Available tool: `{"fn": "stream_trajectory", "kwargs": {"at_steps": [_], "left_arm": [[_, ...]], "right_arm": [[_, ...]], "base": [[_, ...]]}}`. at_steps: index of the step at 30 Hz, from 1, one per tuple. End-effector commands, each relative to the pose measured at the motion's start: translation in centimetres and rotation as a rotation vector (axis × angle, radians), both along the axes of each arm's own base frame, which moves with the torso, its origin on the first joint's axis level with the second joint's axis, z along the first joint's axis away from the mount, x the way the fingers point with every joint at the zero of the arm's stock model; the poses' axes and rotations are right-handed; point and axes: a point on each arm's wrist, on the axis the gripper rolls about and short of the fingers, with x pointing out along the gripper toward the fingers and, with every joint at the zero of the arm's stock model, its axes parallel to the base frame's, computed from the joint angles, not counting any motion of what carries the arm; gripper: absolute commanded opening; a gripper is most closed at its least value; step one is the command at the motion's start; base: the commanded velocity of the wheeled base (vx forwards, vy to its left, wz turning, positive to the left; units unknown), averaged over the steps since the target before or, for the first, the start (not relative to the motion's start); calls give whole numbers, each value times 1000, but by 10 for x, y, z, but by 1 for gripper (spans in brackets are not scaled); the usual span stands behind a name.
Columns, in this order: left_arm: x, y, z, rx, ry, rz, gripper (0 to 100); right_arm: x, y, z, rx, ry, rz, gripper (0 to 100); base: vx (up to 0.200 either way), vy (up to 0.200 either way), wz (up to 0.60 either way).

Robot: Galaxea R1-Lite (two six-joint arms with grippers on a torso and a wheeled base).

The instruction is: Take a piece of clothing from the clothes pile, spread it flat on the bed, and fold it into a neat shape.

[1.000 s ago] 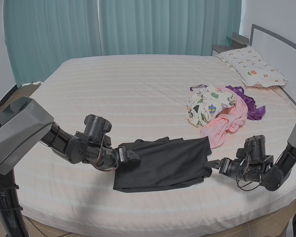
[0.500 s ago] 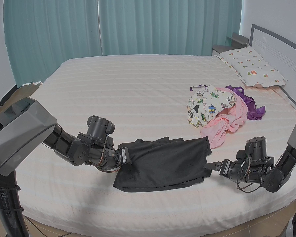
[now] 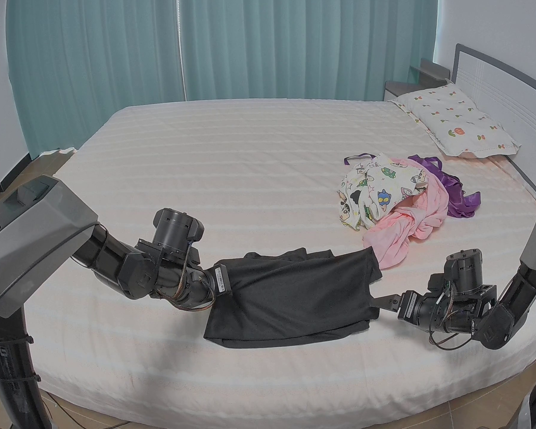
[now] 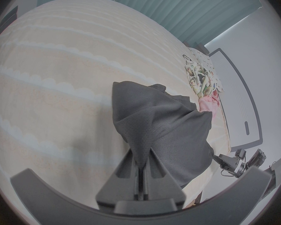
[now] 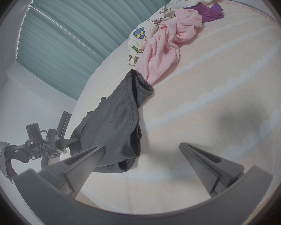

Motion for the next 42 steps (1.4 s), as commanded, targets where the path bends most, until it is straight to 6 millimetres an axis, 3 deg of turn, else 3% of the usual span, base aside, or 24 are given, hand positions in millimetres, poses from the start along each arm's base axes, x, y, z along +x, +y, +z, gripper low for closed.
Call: {"fn": "stream_trajectory", "kwargs": {"at_steps": [1, 37, 42], "left_arm": [[-2, 4, 3, -2, -1, 9, 0], [-17, 32, 4, 7, 46, 70, 0], [-24, 34, 3, 4, 56, 64, 0]], "right_arm": [[-1, 0, 0, 0, 1, 1, 100], [0, 2, 3, 22, -14, -6, 100], [0, 2, 3, 22, -14, -6, 100]], "base": [[0, 200, 0], [0, 200, 0], [0, 0, 0]]}}
